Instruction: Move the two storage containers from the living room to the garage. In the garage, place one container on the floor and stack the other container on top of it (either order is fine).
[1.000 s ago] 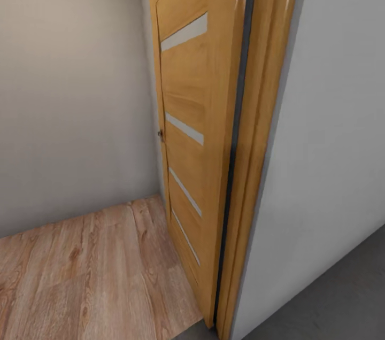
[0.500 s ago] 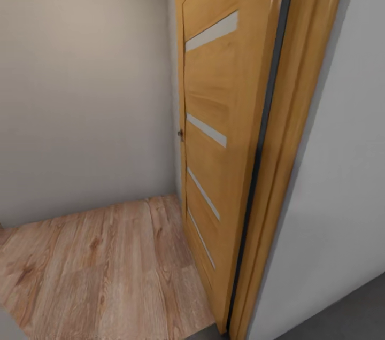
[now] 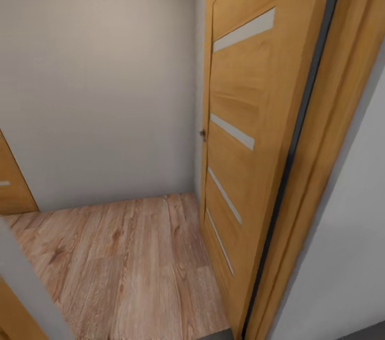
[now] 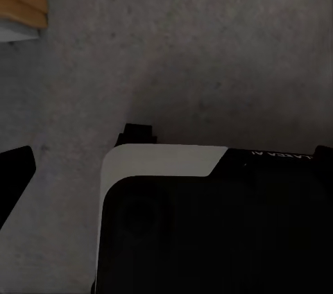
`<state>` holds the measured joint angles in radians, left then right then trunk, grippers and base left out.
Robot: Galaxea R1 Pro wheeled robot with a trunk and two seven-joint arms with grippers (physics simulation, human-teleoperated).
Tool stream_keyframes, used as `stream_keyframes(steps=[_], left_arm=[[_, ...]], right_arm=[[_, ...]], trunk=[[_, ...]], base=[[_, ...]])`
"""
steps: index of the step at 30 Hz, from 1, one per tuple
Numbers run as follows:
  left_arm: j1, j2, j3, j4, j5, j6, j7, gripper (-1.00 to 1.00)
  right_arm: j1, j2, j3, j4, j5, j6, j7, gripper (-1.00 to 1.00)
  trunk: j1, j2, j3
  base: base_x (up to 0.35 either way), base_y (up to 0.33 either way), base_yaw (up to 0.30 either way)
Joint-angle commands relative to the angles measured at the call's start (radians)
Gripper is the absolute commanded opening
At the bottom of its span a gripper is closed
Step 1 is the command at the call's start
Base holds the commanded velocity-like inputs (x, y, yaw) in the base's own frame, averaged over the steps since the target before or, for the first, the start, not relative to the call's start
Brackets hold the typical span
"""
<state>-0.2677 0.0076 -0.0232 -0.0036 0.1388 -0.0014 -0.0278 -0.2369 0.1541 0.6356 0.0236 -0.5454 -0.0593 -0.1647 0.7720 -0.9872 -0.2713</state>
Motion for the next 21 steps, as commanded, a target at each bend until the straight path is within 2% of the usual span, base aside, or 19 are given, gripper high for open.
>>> stream_keyframes(steps=[1,14,17,21], left_arm=[[-0.001,0.0,-0.003,0.001,0.01,0.0,-0.003,1.0],[-0.001,0.0,-0.003,0.001,0.01,0.0,-0.003,1.0],[-0.001,0.0,-0.003,0.001,0.009,0.0,-0.003,1.0],[-0.001,0.0,-0.003,0.001,0.009,0.0,-0.004,1.0]], right_arm=[[-0.001,0.001,0.008,0.002,-0.01,-0.005,-0.001,1.0],[-0.001,0.001,0.008,0.002,-0.01,-0.005,0.0,1.0],[-0.001,0.001,0.008,0.002,-0.011,-0.005,0.0,1.0],[-0.001,0.001,0.008,0.002,-0.011,-0.005,0.0,1.0]], trunk=[[0.0,-0.001,-0.001],[0.0,-0.001,-0.001],[0.0,-0.001,-0.001],[0.0,-0.001,-0.001]], base=[[0.0,0.0,0.27],[0.0,0.0,0.265],[0.1,0.0,0.095],[0.274,0.0,0.018]])
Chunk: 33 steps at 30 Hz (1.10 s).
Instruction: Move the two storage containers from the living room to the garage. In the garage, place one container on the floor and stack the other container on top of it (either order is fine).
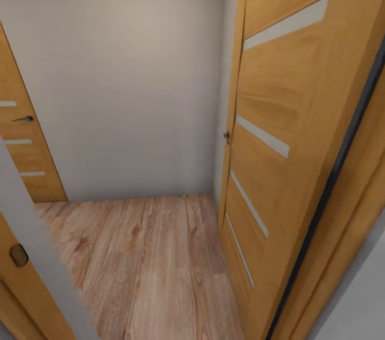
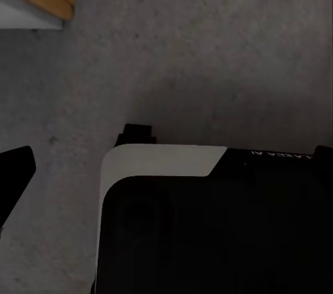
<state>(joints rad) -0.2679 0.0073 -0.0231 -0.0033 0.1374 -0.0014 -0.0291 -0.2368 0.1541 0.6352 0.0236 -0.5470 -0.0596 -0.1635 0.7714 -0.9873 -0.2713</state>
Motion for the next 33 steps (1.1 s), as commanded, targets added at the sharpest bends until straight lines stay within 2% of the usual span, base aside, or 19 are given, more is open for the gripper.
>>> stream_keyframes(steps=[1,20,33], left_arm=[[-0.001,0.0,-0.003,0.0,0.01,0.0,-0.003,1.0],[-0.001,0.0,-0.003,0.0,0.01,0.0,-0.003,1.0],[-0.001,0.0,-0.003,0.0,0.011,-0.001,-0.001,1.0]], right_arm=[[-0.001,0.001,0.008,0.002,-0.01,-0.005,-0.001,1.0],[-0.001,0.001,0.009,0.002,-0.011,-0.005,-0.002,1.0],[-0.001,0.001,0.009,0.002,-0.008,-0.005,-0.001,1.0]], trunk=[[0.001,-0.001,-0.001],[0.001,-0.001,-0.001],[0.001,-0.001,-0.001]], base=[[0.308,0.0,0.005],[0.304,0.0,0.0],[0.047,0.0,0.071]])
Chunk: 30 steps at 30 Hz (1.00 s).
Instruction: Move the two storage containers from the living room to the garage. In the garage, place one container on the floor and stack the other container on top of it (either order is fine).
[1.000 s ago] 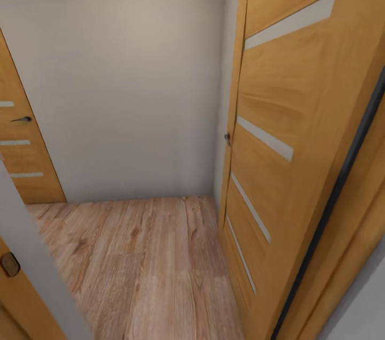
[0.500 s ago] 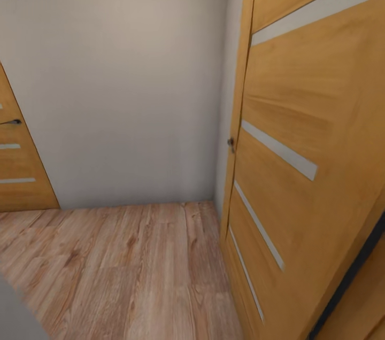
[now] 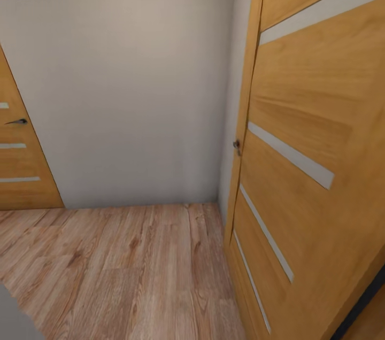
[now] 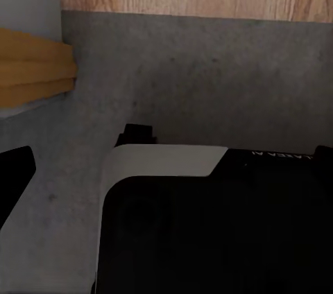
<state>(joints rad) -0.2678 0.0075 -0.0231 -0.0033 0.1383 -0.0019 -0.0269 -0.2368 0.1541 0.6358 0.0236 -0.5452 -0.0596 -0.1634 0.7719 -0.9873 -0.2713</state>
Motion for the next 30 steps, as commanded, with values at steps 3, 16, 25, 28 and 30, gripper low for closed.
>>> stream_keyframes(steps=[3,16,25,28,30], left_arm=[[-0.001,0.0,-0.003,0.0,0.009,0.0,-0.004,1.0],[-0.001,0.001,-0.003,0.0,0.01,-0.002,-0.004,1.0],[-0.001,0.002,-0.003,0.0,0.01,-0.003,-0.004,1.0],[-0.001,0.002,-0.003,0.0,0.01,-0.003,-0.004,1.0],[-0.001,0.002,-0.003,0.0,0.01,-0.003,-0.004,1.0]], right_arm=[[-0.001,0.001,0.008,0.002,-0.009,-0.005,-0.001,1.0],[-0.001,0.001,0.007,0.002,-0.013,-0.005,-0.002,1.0],[-0.001,0.001,0.008,0.002,-0.008,-0.005,-0.002,1.0],[-0.001,0.001,0.008,0.002,-0.007,-0.005,-0.002,1.0],[-0.001,0.001,0.008,0.002,-0.007,-0.005,-0.002,1.0]], trunk=[[0.0,-0.001,-0.001],[0.0,-0.001,-0.001],[0.0,-0.001,-0.001],[0.0,-0.001,-0.001],[0.0,-0.001,-0.001]], base=[[0.163,-0.005,0.007],[0.262,-0.079,0.011],[0.021,-0.004,0.23],[0.001,0.0,0.269],[0.0,0.0,0.27]])
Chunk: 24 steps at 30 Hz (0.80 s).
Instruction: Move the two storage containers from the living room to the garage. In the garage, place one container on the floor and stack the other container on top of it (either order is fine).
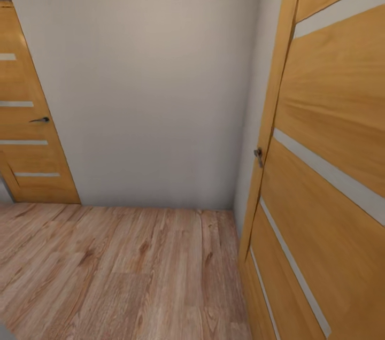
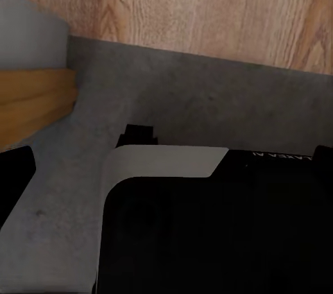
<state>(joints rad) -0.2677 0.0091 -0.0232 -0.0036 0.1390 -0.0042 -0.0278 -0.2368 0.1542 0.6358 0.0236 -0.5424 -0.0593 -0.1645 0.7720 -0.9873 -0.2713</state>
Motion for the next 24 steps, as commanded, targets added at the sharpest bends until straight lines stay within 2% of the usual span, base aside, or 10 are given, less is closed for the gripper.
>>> stream_keyframes(steps=[1,7,17,24], left_arm=[[-0.001,0.0,-0.003,0.001,0.01,0.0,-0.003,1.0],[-0.001,0.0,-0.003,0.001,0.01,0.0,-0.003,1.0],[-0.001,0.0,-0.003,0.001,0.009,0.0,-0.004,1.0],[-0.001,0.0,-0.003,0.001,0.01,0.0,-0.002,1.0]], right_arm=[[-0.001,0.001,0.008,0.002,-0.01,-0.005,-0.001,1.0],[-0.001,0.001,0.008,0.002,-0.012,-0.005,0.0,1.0],[-0.001,0.0,0.008,0.002,-0.011,-0.005,0.0,1.0],[-0.001,0.001,0.008,0.002,-0.01,-0.005,0.0,1.0]], trunk=[[0.0,-0.001,-0.001],[0.0,-0.001,-0.001],[0.0,-0.001,-0.001],[0.0,-0.001,-0.001]], base=[[0.0,0.0,0.27],[0.025,0.0,0.1],[0.247,0.0,0.005],[0.051,0.0,0.0]])
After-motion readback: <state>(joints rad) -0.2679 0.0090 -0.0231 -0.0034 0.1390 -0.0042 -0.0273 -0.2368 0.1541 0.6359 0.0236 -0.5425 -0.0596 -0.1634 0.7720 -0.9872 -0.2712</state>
